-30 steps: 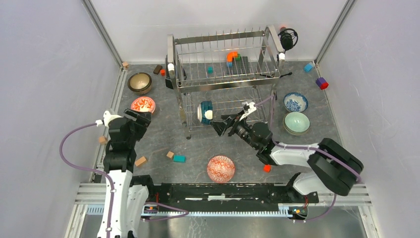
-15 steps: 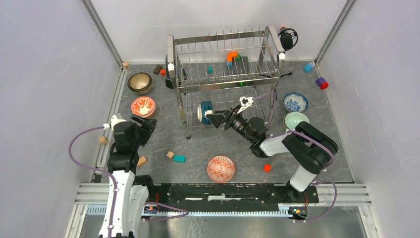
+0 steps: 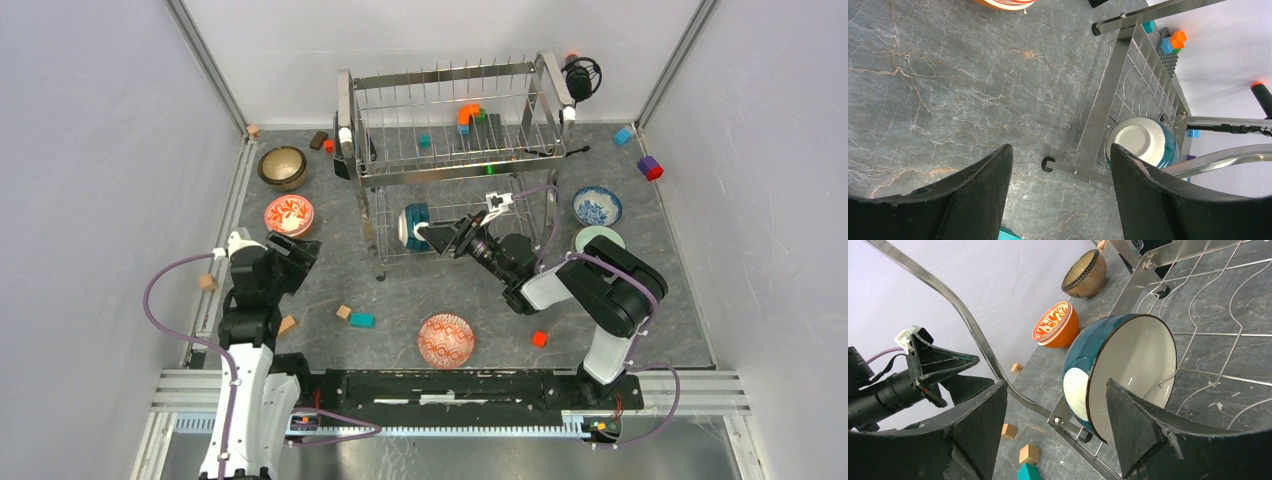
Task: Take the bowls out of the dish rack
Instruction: Place the bowl with the bowl, then pick up the bowl from the dish rack.
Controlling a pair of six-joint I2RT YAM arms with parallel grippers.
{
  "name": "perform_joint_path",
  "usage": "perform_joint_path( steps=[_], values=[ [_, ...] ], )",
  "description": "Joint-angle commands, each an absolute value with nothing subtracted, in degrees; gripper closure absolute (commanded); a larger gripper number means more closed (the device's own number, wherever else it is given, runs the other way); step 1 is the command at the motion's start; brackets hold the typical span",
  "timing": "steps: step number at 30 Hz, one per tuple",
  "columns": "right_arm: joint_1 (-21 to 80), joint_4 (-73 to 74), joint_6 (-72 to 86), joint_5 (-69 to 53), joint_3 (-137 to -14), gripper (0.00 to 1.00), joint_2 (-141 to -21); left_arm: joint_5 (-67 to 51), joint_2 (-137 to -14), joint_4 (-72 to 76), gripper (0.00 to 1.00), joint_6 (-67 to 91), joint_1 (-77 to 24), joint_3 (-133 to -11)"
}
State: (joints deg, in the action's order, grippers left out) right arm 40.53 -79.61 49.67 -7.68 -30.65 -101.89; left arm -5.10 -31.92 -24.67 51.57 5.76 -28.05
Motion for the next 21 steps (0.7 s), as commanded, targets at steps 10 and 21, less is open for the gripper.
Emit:
perform_joint_path(
  steps=[10, 21],
  values=[
    [40.5, -83.6, 52.1, -13.2, -35.6, 0.33, -108.6, -6.4, -31.4, -21.6, 0.24, 50.1, 5.1, -27.4],
    [39.6, -90.9, 56.7, -19.6, -38.6, 0.46, -113.9, -6.8, -31.5, -21.3, 0.24, 50.1, 4.8, -27.3]
  ],
)
